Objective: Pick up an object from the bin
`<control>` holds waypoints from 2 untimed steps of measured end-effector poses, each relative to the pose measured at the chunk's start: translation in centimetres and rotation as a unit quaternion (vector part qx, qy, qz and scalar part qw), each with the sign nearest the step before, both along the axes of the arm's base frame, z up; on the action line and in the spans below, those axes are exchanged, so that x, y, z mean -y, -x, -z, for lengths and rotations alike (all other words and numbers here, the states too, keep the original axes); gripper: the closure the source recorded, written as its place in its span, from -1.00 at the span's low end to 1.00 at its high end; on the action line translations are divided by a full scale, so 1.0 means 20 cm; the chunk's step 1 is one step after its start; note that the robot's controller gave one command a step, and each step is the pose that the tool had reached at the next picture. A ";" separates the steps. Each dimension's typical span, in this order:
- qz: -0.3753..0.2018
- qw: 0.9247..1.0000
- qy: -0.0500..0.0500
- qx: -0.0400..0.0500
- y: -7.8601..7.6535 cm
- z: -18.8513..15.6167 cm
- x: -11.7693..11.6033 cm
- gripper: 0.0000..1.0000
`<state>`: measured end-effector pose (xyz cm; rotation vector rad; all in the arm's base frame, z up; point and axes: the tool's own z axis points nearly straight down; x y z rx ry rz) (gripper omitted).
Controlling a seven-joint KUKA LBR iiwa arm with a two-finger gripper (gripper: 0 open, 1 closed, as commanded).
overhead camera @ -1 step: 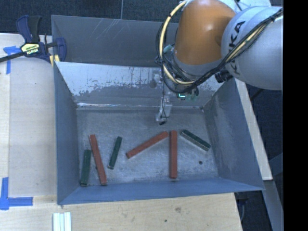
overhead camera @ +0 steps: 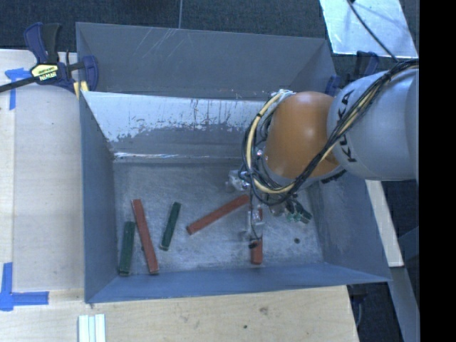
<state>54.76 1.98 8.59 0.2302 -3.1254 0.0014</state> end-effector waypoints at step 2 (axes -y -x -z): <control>-0.255 0.967 -0.002 0.007 -0.08 0.07 -0.32 1.00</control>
Offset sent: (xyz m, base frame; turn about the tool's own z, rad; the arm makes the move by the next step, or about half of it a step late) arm 0.0146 0.0630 -0.0159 -0.5210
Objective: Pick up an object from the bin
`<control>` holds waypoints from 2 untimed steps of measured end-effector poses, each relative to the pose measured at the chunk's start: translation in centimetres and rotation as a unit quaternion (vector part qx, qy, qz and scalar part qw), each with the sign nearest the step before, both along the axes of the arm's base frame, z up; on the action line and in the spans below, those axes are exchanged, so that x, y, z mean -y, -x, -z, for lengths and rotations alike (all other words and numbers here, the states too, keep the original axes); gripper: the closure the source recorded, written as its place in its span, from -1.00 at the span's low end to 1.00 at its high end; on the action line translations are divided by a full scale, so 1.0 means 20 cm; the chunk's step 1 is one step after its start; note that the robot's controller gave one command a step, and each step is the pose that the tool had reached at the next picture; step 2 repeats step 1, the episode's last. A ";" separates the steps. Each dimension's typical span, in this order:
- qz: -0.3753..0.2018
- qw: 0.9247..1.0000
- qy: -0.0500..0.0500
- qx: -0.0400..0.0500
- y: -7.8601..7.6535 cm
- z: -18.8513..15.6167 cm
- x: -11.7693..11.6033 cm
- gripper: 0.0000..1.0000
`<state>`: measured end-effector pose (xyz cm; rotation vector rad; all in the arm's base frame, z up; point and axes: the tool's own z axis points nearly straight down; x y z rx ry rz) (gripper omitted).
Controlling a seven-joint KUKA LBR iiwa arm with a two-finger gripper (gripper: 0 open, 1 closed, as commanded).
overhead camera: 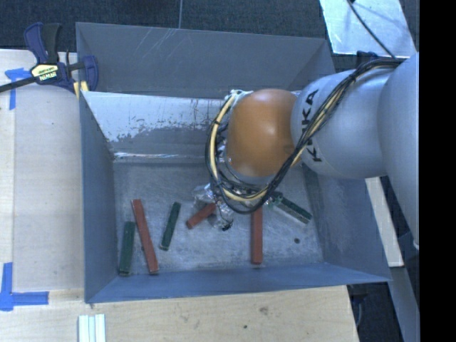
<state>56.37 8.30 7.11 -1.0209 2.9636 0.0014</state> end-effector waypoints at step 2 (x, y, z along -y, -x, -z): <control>0.068 0.998 0.002 0.002 0.15 -0.67 0.35 1.00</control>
Offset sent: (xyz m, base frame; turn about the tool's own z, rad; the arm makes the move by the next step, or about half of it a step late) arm -0.0315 -0.0675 0.1288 0.1283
